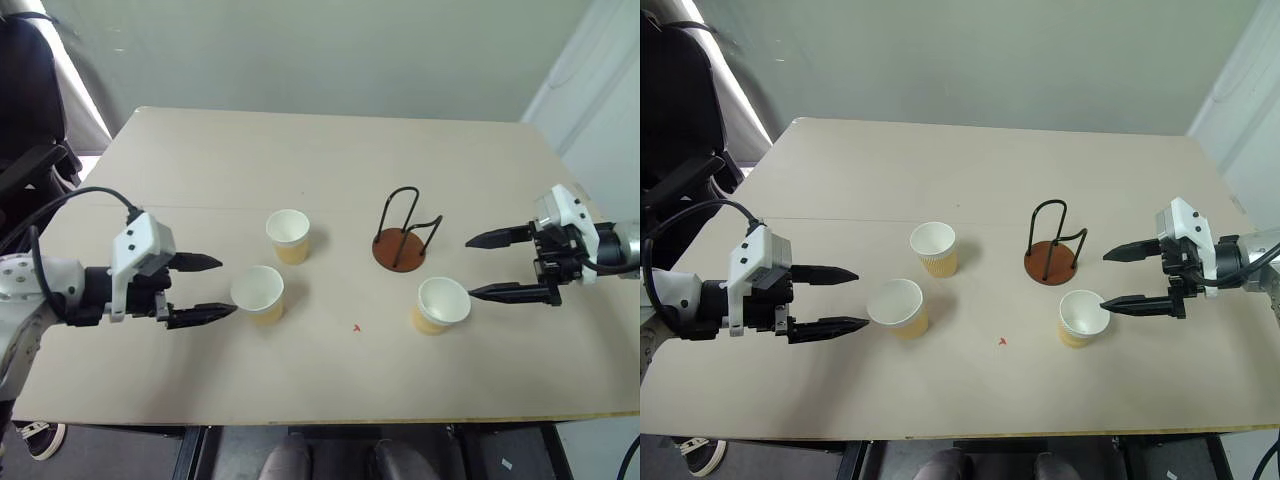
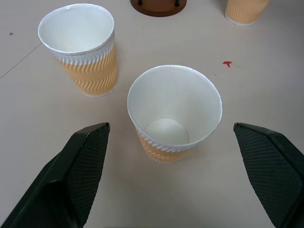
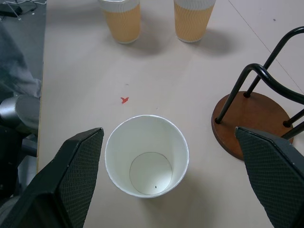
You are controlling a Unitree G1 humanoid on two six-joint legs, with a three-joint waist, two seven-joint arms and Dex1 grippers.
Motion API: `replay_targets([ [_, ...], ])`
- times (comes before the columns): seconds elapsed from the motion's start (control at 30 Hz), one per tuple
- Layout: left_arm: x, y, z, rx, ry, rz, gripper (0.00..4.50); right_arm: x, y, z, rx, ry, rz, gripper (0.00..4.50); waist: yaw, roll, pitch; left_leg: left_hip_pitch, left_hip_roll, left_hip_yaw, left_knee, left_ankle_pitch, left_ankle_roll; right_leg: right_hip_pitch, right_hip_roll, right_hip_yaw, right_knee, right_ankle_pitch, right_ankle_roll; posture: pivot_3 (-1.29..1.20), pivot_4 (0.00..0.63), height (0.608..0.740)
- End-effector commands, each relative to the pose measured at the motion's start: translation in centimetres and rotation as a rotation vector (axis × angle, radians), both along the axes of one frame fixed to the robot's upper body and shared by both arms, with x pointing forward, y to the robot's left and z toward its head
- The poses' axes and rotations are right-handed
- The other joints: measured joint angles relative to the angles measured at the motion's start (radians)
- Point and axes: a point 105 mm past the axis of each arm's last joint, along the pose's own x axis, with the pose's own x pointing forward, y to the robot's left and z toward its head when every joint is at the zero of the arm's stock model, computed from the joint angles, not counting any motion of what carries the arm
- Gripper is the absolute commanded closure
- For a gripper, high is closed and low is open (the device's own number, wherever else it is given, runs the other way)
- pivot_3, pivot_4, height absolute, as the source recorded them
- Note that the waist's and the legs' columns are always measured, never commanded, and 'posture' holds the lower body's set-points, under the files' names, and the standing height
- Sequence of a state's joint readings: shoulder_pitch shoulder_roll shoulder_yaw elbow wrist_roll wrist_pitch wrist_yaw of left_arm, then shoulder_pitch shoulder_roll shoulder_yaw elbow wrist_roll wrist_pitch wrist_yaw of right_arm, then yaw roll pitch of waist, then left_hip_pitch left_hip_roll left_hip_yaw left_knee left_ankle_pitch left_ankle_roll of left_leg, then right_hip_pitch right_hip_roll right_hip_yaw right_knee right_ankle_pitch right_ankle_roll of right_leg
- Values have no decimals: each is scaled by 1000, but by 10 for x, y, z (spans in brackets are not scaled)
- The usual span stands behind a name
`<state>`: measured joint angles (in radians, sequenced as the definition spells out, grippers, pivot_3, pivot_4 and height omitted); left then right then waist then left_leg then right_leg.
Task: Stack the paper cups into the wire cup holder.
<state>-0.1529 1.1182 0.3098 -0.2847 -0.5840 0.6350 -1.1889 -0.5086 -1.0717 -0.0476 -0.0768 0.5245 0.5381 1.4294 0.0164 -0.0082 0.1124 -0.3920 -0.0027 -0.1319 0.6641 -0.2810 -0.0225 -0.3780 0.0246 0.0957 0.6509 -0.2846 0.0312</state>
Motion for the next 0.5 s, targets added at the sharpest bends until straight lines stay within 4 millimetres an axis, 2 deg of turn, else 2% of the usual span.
replay_targets([
  [0.03, 1, -2, 8, 15, -40, -9, 21, -1, -1, 13, -2, -51, -4, 0, 0, 0, 0, 0, 0, 0, 0, 0, 0, 0, 0, 0, 0, 0, 0, 0, 150, 740],
  [0.3, 3, 0, 10, 18, -50, -7, 21, 2, 0, 16, 3, -76, -15, 0, 0, 0, 0, 0, 0, 0, 0, 0, 0, 0, 0, 0, 0, 0, 0, 0, 150, 740],
  [0.4, 5, 4, 16, 24, -70, 4, 21, 3, 0, 23, 37, -84, -13, 0, 0, 0, 0, 0, 0, 0, 0, 0, 0, 0, 0, 0, 0, 0, 0, 0, 150, 740],
  [0.5, 6, 6, 19, 28, -81, 11, 21, -2, 3, 42, 125, -92, 22, 0, -1, 0, 0, 0, 0, 0, 0, 0, 0, 0, 0, 0, 0, 0, 0, 0, 150, 740],
])
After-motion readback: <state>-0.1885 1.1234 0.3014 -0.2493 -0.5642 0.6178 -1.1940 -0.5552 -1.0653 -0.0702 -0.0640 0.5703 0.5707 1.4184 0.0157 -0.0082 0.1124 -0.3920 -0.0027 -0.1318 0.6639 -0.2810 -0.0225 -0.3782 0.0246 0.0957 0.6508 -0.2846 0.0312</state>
